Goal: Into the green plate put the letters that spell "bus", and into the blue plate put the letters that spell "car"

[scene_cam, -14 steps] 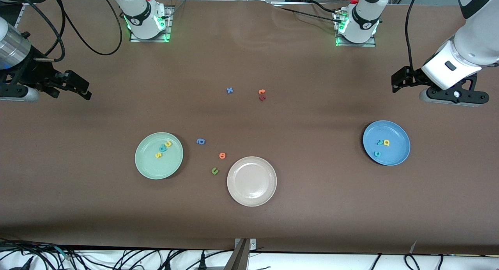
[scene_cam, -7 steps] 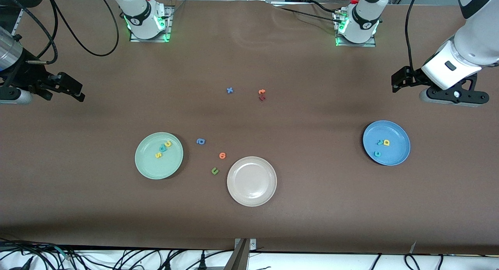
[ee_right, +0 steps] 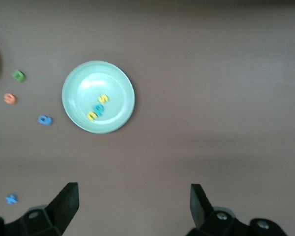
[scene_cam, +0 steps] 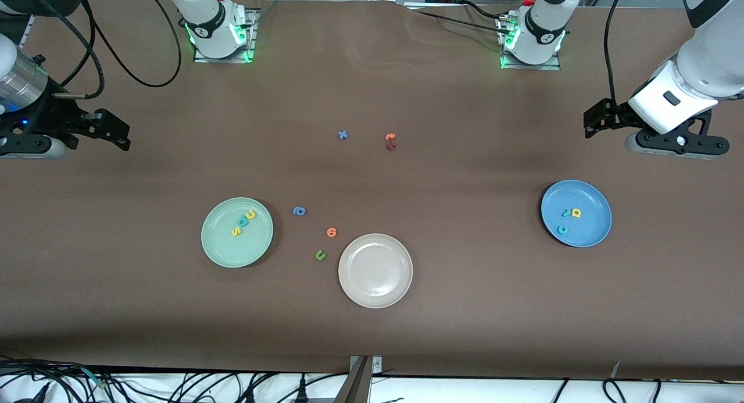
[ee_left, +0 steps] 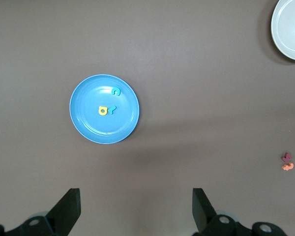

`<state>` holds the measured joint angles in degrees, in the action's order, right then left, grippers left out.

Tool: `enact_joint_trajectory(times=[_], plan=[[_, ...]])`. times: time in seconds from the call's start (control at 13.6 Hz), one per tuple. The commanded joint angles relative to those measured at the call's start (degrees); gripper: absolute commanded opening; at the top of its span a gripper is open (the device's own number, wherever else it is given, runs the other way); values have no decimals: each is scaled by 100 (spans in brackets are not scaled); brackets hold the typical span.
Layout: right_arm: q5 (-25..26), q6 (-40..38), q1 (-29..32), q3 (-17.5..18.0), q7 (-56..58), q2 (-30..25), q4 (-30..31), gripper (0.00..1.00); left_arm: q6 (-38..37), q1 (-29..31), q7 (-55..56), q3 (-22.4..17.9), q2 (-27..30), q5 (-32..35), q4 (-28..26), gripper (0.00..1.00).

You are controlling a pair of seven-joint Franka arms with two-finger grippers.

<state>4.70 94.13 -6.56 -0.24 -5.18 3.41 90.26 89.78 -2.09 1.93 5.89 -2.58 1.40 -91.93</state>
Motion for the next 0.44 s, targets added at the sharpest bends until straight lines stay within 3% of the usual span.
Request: enact_joint_trajectory(times=[0.0, 0.37], plan=[[285, -298, 84, 244, 315, 28, -158, 100, -127, 7, -96, -17, -59, -87, 175, 100], [127, -246, 207, 244, 298, 37, -158, 100, -127, 7, -87, -17, -59, -87, 184, 100]])
